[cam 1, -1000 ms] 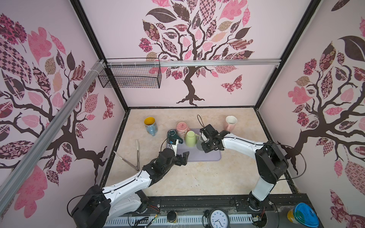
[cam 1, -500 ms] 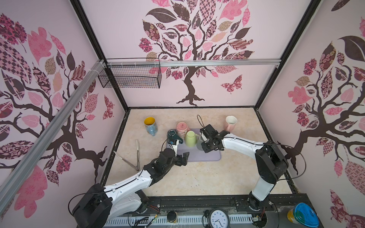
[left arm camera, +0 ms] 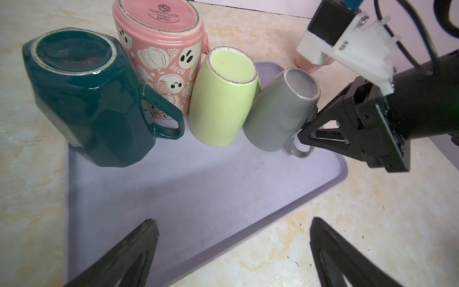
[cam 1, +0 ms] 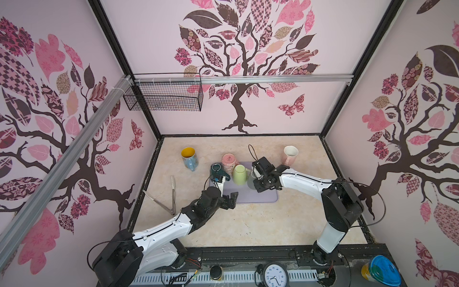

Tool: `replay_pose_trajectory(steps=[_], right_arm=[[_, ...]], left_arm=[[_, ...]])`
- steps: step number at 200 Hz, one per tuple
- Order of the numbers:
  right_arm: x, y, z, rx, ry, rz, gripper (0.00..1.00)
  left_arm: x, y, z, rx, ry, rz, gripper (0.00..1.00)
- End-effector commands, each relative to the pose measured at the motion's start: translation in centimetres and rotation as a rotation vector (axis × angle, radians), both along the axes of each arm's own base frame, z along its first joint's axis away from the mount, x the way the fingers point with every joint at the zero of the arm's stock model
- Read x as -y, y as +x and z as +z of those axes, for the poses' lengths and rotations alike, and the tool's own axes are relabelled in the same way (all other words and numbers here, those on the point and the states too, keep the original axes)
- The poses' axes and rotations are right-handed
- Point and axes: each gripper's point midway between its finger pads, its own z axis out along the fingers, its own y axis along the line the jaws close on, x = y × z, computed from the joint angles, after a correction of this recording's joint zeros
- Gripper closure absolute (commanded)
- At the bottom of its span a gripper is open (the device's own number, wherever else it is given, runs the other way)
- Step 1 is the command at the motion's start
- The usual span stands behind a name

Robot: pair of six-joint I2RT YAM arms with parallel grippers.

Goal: Turn the mug right side up
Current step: Pick up the mug from the tray.

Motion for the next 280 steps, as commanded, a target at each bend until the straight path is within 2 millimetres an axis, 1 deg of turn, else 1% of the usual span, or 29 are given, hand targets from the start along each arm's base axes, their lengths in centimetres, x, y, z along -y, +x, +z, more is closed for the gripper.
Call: replay_pose_trajectory(steps=[1, 48, 82, 137, 197, 247, 280], right_arm=[[-0.4, 0.1, 2.1, 0.04, 0.054, -0.019, 1.0], [-0.2, -0.1, 2.5, 0.052, 0.078, -0.035, 1.0], [0.3, -0.4, 2.2, 0.047, 0.1, -0.056, 1.0], [1.1, -0.8, 2.4, 0.056, 0.154, -0.085, 1.0], [1.6, -1.6, 3.0, 0.125, 0.237, -0.096, 1.0], [1.4, -2.2, 3.1, 0.128, 0.293, -0.1, 1.0], [1.0, -2.5, 3.2, 0.106, 0.376, -0.101, 1.0]], left_arm=[[-0.2, 0.1, 0.1, 0.007, -0.006, 0.006, 0.02], [-0.1, 0.1, 0.1, 0.001, -0.011, 0.003, 0.02], [-0.2, 0.0, 0.0, 0.002, -0.006, 0.005, 0.02], [-0.1, 0.1, 0.0, 0.001, -0.007, 0.005, 0.02], [0.1, 0.2, -0.8, -0.017, 0.021, 0.0, 0.02], [0.2, 0.3, -1.0, -0.024, 0.026, -0.003, 0.02], [0.2, 0.2, -1.1, -0.027, 0.03, -0.007, 0.02]])
